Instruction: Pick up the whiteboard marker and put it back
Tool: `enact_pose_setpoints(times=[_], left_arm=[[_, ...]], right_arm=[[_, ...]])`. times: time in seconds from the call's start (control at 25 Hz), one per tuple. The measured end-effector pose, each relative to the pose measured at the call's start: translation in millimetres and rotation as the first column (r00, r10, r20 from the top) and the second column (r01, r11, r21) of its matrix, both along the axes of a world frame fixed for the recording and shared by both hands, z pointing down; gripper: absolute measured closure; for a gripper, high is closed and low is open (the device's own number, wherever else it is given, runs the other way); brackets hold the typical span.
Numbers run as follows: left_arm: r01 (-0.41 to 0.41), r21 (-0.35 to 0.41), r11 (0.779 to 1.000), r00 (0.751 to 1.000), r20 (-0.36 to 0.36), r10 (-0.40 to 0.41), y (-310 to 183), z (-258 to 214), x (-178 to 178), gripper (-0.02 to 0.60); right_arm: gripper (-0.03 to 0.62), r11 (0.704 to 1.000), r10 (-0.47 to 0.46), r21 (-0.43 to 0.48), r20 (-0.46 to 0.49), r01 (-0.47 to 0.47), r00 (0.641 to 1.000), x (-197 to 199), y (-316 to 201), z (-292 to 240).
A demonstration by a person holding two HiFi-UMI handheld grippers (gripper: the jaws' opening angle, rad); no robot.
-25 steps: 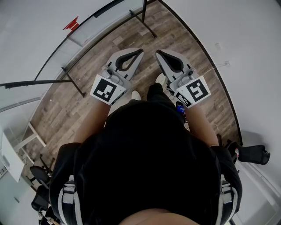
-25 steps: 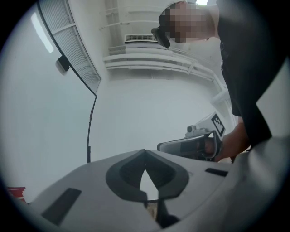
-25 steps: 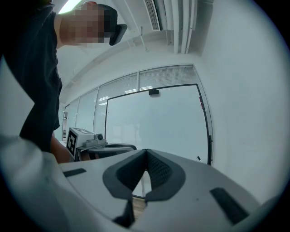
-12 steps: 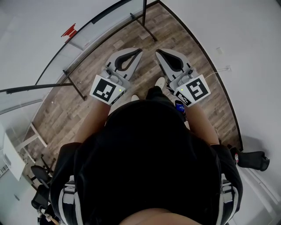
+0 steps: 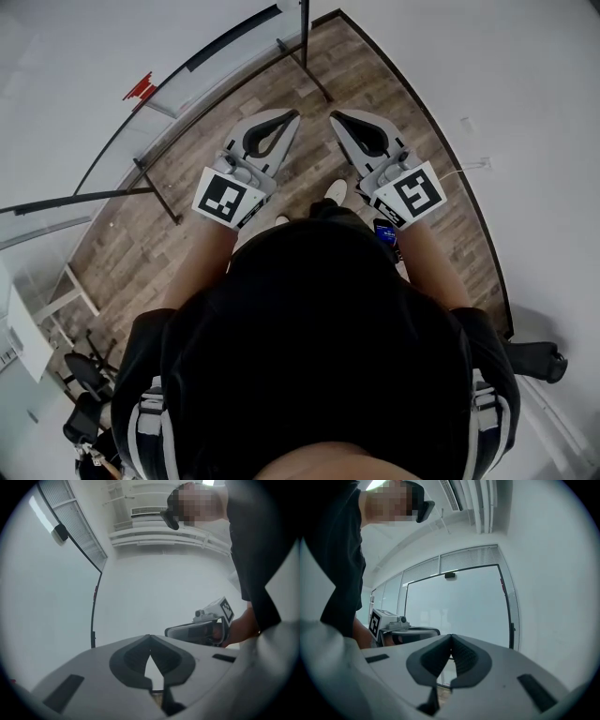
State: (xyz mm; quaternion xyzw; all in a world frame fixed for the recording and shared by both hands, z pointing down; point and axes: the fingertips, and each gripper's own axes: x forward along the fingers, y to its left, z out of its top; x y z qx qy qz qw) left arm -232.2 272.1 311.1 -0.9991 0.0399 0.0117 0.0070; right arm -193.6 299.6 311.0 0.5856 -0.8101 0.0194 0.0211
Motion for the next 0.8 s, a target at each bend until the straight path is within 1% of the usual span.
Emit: enact_pose_setpoints(times=[0.12,0.36,0.56,0.8], left_arm=[[0.016,-0.007,1.000,1.000,-0.002,-0.016,-8,-1,19,0.577],[0.045,-0.053,0.998,0.999,-0.027,-0.046,-27,-9,47,0.577],[0.068,-0.017,0.998,0.998,-0.002,-0.068,-28,-8,70,0.577],[0.102,-0.032,0.994,0.995,0.010,-0.102,-28,-3,97,0.577]], right_arm=[[0.599,1.000,-0.013,-0.002,0.001,0.013,1.000,19,-8,0],[0.599,0.999,-0.044,-0.006,0.009,0.045,0.999,49,-22,1],[0.599,0.998,-0.066,0.008,0.030,0.066,0.997,75,-26,-3],[0.599,0.995,-0.098,0.012,0.030,0.098,0.995,102,-33,-6]])
